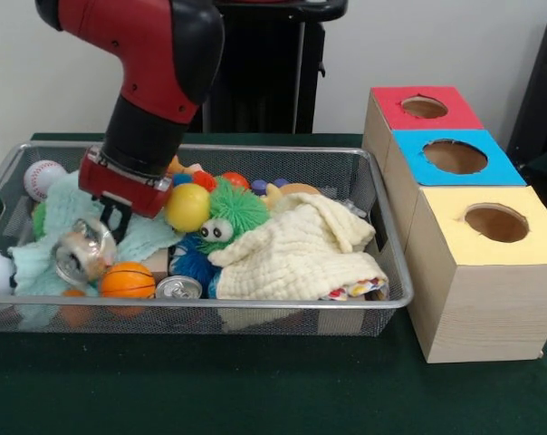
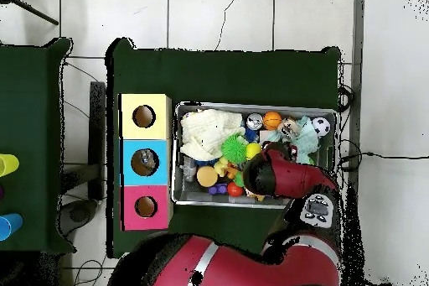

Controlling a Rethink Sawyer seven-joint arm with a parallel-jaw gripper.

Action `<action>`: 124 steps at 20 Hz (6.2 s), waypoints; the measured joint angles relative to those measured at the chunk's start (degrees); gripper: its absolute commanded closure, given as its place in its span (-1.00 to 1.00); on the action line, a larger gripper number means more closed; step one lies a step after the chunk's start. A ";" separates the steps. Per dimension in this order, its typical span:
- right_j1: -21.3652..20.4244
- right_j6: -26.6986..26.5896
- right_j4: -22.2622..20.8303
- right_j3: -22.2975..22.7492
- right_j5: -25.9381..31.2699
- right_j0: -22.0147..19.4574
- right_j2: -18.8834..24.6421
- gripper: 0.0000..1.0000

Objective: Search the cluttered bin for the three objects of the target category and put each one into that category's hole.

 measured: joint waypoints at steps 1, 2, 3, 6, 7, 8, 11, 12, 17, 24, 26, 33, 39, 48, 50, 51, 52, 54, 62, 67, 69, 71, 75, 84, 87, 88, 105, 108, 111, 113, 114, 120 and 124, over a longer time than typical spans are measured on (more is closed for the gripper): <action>-1.07 0.00 -0.01 0.58 1.07 0.12 0.51 1.00; -1.68 0.00 0.00 0.85 1.78 0.23 0.79 1.00; -3.25 0.00 -0.01 1.48 3.66 0.64 1.43 1.00; -5.53 0.00 0.08 2.10 6.91 1.78 1.95 1.00; -6.22 0.00 0.13 2.19 7.97 2.29 1.96 1.00; -6.72 0.00 0.19 2.22 8.72 2.72 1.96 1.00; -8.42 0.00 0.81 2.28 11.50 4.69 1.98 1.00; -8.85 0.00 1.07 2.31 12.26 5.30 1.99 1.00; -10.07 0.00 2.61 2.48 15.33 7.46 2.17 1.00; -11.65 0.00 9.45 5.13 24.22 11.31 2.16 1.00; -11.76 0.00 10.73 5.62 25.98 12.30 2.08 1.00; -11.57 0.09 14.41 7.18 29.61 17.07 0.76 1.00; -9.72 2.07 16.74 8.07 29.54 20.63 -1.70 1.00; -4.97 5.05 17.33 8.91 21.15 19.86 -2.02 1.00; -4.18 5.05 17.38 8.92 18.21 19.66 -2.00 1.00; -4.02 5.05 17.38 8.91 17.59 19.65 -2.01 1.00; -3.97 5.05 17.38 8.92 17.33 19.66 -2.01 1.00; -3.68 5.05 17.50 8.92 16.36 19.69 -2.00 1.00; -3.14 5.05 18.82 8.90 15.94 20.26 -1.99 -1.00; -3.03 5.05 19.24 8.90 15.92 20.57 -2.00 -1.00; -2.96 5.05 19.37 8.90 15.92 20.74 -2.00 -1.00; -2.96 5.05 19.55 8.90 15.92 20.85 -2.00 -1.00; -3.37 5.05 19.70 8.91 16.35 20.98 -2.09 -1.00; -6.80 5.05 19.70 6.76 33.41 22.31 -3.43 -1.00; -8.28 5.05 19.71 5.33 42.33 22.29 -3.70 -1.00; -8.56 5.05 19.73 5.08 43.88 22.29 -3.73 -1.00; -10.64 5.05 16.31 -0.25 46.64 27.94 -10.48 -1.00; -10.22 5.05 14.07 -0.71 40.65 30.60 -13.16 -1.00; -9.84 5.05 12.84 -0.79 33.85 32.40 -15.14 -1.00; -9.76 5.05 12.74 -0.80 31.53 32.70 -15.72 -1.00; -9.70 5.05 12.75 -0.81 30.02 32.77 -16.09 -1.00; -7.41 5.05 12.75 -1.18 22.61 31.80 -18.69 -1.00; -4.10 5.05 12.75 -1.34 17.14 30.12 -20.09 -1.00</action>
